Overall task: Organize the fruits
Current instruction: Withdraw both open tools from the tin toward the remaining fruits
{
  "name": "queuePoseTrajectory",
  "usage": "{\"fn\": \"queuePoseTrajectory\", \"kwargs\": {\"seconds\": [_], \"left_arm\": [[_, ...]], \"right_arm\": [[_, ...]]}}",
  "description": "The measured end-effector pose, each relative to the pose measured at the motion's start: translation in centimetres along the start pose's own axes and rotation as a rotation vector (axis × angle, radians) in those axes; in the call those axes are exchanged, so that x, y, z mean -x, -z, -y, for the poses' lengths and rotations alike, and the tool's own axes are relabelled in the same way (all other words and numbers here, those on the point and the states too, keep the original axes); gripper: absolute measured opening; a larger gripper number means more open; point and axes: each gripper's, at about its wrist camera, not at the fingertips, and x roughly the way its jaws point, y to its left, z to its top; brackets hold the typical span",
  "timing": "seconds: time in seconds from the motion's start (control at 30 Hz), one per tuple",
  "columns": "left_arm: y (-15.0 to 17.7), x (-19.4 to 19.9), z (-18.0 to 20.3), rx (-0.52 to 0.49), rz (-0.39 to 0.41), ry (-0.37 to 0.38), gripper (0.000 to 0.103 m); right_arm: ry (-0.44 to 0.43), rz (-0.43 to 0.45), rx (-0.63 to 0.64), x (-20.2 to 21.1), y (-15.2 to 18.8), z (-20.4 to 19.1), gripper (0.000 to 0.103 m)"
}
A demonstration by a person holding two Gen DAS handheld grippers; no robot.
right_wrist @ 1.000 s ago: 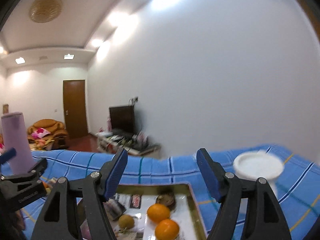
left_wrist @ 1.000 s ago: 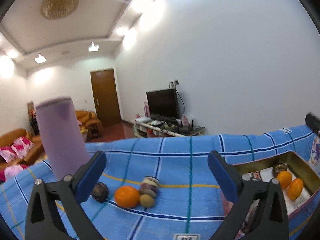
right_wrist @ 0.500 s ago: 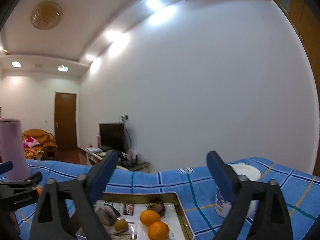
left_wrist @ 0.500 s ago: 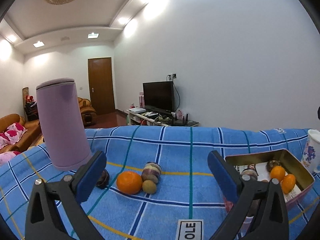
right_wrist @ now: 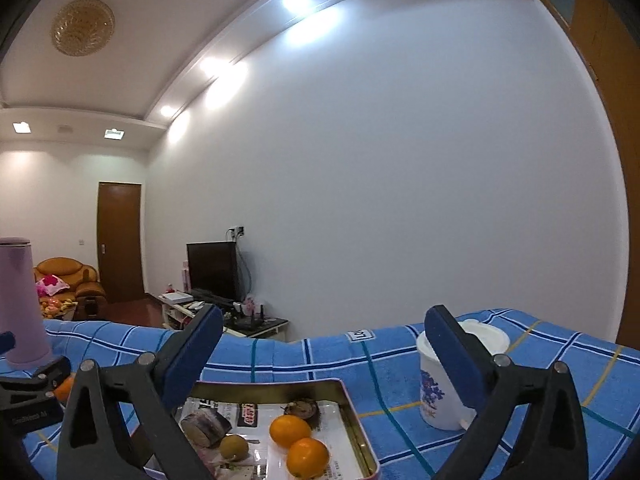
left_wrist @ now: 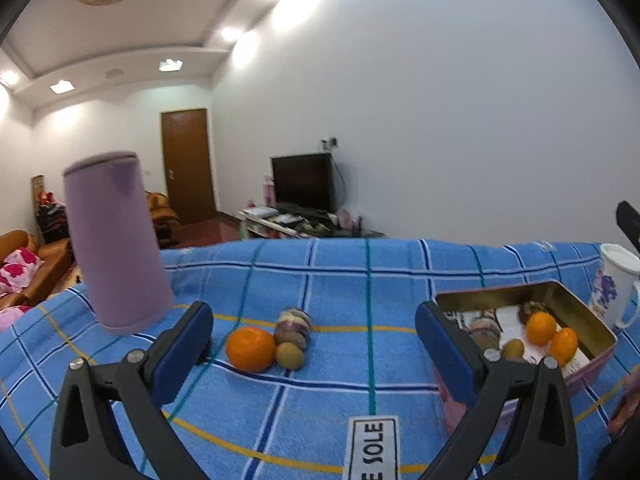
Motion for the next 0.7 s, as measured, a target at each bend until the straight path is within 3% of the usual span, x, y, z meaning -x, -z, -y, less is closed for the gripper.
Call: {"fn": "queuePoseTrajectory", "kwargs": {"seconds": [0.23,0.3,0.37,0.53,0.7], "left_arm": [[0.2,-0.7,-0.5,0.005,-0.069,0.015,0.103],[0.3,-1.0,-0.7,-0.007,-0.082,0.018,0.103],[0.2,-1.3,-1.2,-0.026,-0.077,0.003,0.103],[-0.3,-2.6,-2.8,-0.082,-0.067,-0.018,0.103],[-0.7,-3.6,-5.2,-0.098,-0.035,-0.060,0.103]], "right_arm": [[-0.005,0.008,0.001,0.1,-0.2,-0.2,0.102],[-0.019,-0.034,-0.034,0.0,-0.1,-0.3,0.102],[-0.034,-0.087,-0.068,-0.2,0.1,-0.8,0.102],[-0.066,-0.089,-0.033,0.0,0.0,-3.5,0.102],[-0.093,-0.138,-0.091,-0.5,0.2,-6.3,0.102]]}}
